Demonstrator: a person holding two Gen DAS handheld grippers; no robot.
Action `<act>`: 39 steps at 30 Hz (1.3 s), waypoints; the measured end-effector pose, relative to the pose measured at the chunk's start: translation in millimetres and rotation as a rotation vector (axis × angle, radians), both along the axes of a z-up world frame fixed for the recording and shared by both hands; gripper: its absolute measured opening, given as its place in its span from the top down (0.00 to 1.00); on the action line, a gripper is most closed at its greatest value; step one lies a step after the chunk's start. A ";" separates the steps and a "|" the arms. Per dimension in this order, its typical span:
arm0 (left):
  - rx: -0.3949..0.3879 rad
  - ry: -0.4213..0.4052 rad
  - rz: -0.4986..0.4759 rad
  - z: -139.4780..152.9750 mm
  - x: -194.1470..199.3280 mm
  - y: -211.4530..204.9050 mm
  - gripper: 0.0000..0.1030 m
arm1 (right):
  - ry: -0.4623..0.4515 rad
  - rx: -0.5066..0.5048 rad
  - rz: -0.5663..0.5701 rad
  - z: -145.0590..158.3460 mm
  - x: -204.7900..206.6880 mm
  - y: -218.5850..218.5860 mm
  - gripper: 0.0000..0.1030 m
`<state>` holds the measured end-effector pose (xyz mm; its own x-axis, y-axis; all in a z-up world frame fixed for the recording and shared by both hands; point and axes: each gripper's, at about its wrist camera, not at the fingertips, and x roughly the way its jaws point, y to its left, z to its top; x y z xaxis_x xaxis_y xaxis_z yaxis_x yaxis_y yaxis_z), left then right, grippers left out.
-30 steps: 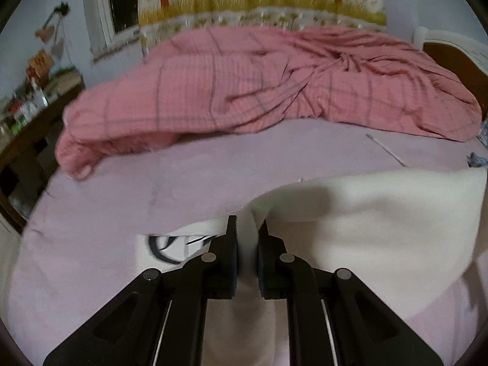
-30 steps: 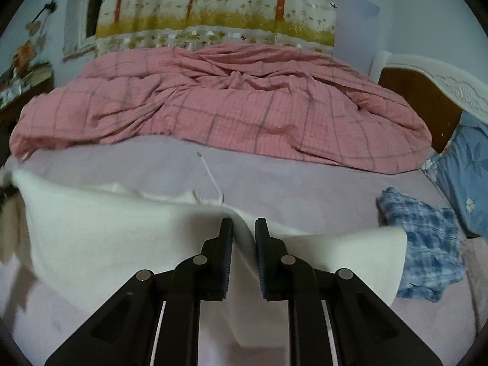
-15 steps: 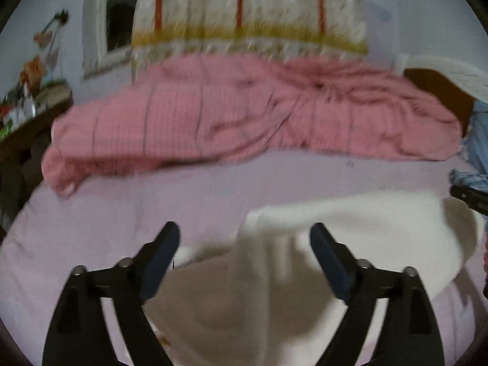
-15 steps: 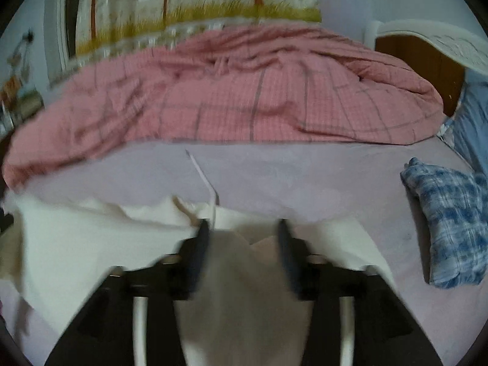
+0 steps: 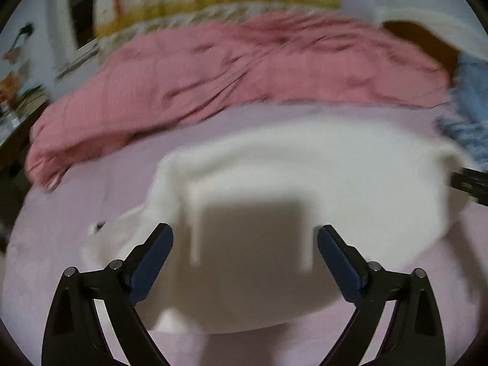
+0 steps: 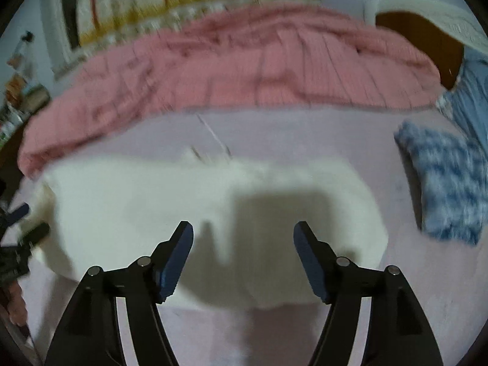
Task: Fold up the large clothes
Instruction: 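Press the folded hoodie flat with both open grippers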
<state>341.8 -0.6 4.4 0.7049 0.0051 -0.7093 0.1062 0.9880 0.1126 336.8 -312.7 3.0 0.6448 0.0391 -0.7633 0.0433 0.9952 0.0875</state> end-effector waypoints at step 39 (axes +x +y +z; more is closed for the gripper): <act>-0.016 0.079 0.102 -22.7 15.7 77.2 0.48 | -0.002 -0.052 0.044 -23.9 4.1 -12.4 0.94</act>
<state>357.5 76.7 -18.4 0.6434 0.0624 -0.7630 0.0127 0.9957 0.0921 340.9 -325.1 -20.9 0.6446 0.0282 -0.7640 -0.0010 0.9993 0.0360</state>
